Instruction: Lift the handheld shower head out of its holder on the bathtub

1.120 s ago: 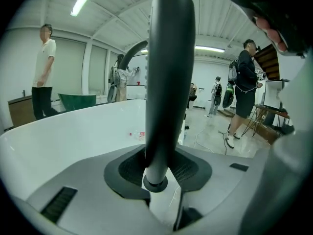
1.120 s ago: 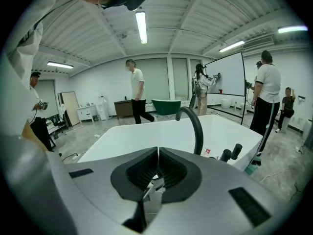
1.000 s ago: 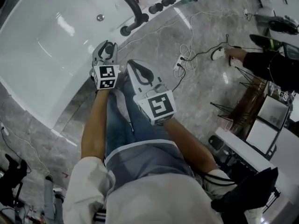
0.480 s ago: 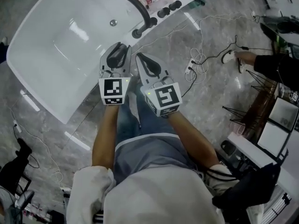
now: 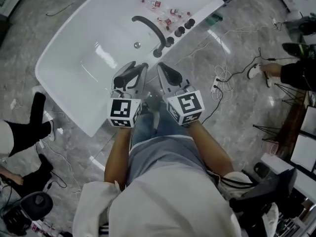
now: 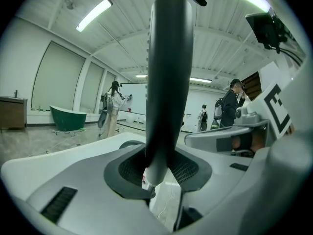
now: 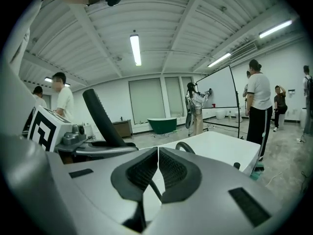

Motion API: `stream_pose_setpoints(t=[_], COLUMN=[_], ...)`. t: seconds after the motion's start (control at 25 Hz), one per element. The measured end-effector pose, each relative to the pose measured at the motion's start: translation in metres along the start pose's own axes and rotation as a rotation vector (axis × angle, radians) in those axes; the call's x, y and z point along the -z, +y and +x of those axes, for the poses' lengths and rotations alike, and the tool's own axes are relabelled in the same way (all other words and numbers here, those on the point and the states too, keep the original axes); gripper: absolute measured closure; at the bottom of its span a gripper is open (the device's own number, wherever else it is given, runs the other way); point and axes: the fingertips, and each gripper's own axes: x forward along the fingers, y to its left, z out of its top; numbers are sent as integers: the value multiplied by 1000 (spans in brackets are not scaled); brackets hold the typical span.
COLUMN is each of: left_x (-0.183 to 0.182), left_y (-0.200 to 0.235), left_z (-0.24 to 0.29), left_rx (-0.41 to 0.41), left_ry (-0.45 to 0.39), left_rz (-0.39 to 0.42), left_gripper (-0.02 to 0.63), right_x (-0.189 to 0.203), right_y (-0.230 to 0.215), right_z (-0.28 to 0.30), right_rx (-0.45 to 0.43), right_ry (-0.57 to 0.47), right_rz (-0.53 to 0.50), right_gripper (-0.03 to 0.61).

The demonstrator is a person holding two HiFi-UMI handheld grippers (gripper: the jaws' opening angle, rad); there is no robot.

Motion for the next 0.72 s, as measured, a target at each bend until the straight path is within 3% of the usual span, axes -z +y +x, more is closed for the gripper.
stream_pose_setpoints(t=[0.44, 0.72], left_x=[-160, -216], left_y=[-32, -41], left_z=[-37, -36], left_rx=[42, 71], left_ry=[-147, -215], left_rz=[-11, -10], left_gripper=[468, 468], right_x=[-118, -168], right_y=[15, 9], right_z=[-36, -48], right_rx=[-5, -6], right_ry=[-155, -217], right_rz=[-14, -51], right_gripper=[560, 560])
